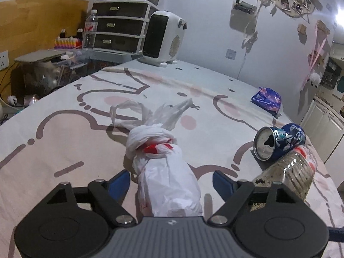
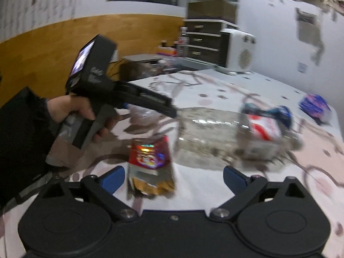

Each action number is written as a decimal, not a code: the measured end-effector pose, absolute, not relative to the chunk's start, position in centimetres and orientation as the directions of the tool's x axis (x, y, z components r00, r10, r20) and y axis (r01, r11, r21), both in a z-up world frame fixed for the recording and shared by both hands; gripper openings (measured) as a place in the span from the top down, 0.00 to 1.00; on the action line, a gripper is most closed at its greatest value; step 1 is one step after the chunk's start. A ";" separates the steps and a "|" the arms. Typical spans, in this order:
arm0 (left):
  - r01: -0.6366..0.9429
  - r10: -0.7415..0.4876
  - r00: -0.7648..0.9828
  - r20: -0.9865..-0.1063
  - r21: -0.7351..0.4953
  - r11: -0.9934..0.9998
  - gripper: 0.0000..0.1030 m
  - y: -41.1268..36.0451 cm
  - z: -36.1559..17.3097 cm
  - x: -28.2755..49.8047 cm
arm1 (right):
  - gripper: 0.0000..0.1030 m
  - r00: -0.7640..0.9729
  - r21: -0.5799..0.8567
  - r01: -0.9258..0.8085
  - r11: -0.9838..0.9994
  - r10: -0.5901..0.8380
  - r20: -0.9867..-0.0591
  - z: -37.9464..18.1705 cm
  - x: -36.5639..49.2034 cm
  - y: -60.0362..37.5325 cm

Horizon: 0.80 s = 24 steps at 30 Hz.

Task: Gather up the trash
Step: 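Grasp the white plastic bag with the left tool, then grasp the red snack packet with the right tool while the left tool holds the bag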

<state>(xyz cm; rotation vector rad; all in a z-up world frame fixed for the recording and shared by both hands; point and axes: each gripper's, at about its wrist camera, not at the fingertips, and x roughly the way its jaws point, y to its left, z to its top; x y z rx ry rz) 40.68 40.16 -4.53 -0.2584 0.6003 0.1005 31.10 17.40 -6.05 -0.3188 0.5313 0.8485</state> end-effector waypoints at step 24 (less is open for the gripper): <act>-0.189 0.057 0.817 -0.574 -0.173 0.967 0.62 39.1 -4.5 38.6 | 0.50 0.513 0.043 -0.740 0.671 0.606 -0.608 -7.9 30.2 18.2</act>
